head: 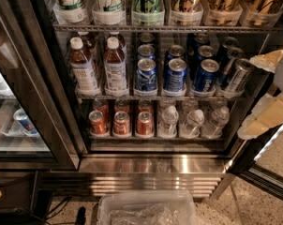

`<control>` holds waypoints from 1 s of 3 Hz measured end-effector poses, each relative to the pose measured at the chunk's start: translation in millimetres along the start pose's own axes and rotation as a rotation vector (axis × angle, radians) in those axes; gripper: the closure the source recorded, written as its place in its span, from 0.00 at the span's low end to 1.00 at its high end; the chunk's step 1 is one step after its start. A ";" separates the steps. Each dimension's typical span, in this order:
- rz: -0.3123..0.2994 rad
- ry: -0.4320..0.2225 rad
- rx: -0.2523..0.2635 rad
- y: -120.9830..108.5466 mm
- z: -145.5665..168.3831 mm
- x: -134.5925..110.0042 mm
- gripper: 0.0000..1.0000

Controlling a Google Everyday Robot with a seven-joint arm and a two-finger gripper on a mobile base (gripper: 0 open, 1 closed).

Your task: Pick redbull can from middle shelf of fridge

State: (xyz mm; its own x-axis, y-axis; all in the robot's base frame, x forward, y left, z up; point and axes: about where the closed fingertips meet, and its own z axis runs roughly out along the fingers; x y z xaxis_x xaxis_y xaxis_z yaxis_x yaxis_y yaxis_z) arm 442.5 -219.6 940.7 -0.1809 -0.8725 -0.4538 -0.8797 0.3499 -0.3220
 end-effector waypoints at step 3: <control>0.025 -0.139 0.107 -15.1 7.0 -4.0 0.00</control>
Offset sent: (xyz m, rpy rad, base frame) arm 0.0108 -0.0006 -0.0059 0.0878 -0.0870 -0.0150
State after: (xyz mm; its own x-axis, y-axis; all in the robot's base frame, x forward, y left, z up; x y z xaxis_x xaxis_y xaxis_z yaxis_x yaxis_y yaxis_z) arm 459.6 -219.0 941.7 -0.1327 -0.8102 -0.5710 -0.8227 0.4113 -0.3925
